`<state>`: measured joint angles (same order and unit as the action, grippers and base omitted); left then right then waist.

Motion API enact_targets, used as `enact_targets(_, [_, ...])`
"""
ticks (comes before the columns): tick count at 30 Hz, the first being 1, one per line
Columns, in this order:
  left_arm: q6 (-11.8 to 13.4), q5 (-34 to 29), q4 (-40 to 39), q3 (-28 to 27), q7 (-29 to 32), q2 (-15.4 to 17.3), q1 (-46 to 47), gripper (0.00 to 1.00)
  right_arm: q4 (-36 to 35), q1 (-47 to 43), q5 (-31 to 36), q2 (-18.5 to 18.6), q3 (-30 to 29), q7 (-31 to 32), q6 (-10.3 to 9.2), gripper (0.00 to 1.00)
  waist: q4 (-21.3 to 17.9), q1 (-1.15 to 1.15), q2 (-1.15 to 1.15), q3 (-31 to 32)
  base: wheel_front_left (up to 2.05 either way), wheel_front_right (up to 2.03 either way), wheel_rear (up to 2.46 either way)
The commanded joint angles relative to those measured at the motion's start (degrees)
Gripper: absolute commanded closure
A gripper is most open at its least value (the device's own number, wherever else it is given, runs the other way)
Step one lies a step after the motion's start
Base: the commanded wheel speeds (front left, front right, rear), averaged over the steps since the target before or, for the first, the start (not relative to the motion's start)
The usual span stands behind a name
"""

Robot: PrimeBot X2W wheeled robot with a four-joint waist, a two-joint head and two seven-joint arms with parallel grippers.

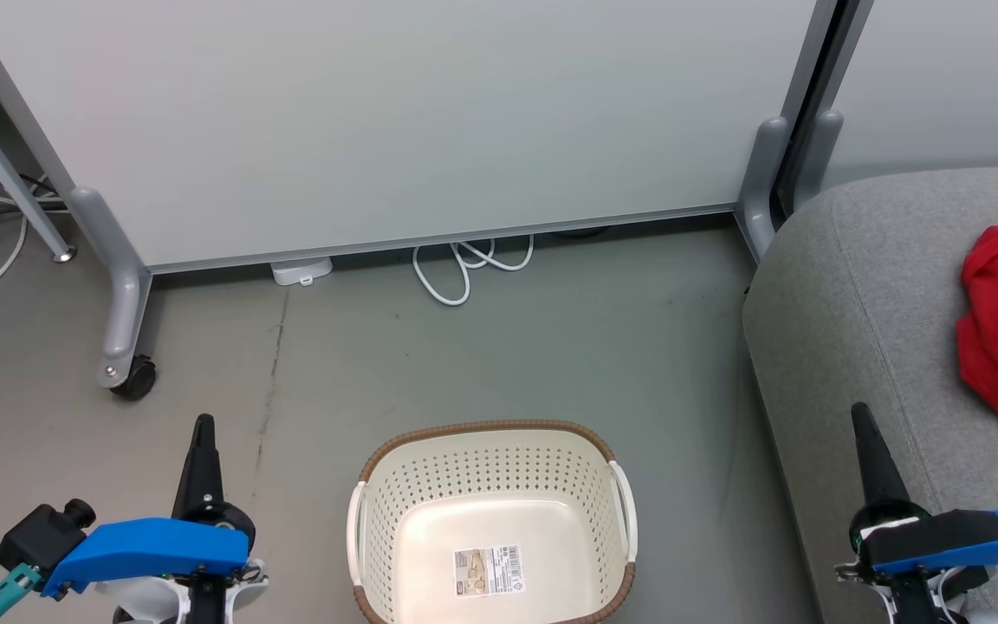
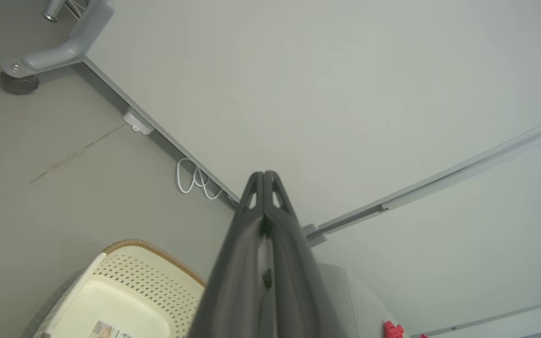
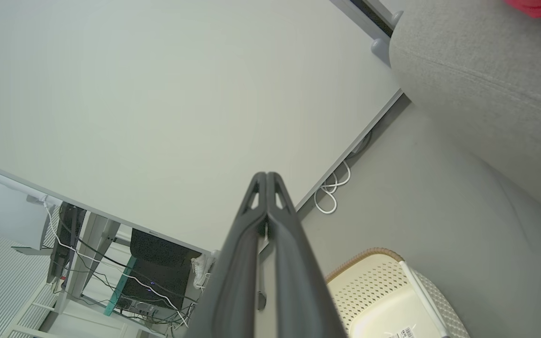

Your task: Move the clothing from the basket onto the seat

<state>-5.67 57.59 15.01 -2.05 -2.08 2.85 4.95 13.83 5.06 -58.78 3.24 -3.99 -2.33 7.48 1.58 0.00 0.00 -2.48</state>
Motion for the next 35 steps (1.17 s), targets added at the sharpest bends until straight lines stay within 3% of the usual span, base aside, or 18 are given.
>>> enact_targets(1, [-0.4,1.4,-0.8,-0.5,0.3,0.1,1.3,1.00,-0.4,1.0,-1.4,0.0,-0.2,0.4,0.02,1.00,0.0,0.00,0.00,0.0,0.00,0.00,0.00])
enact_targets(35, [-1.3,20.6,-1.0,-2.9,5.2,0.1,1.5,1.00,-0.1,1.3,-19.9,-0.2,-1.6,5.4,0.02,1.00,-0.8,0.00,0.00,1.2,0.00,0.00,0.00])
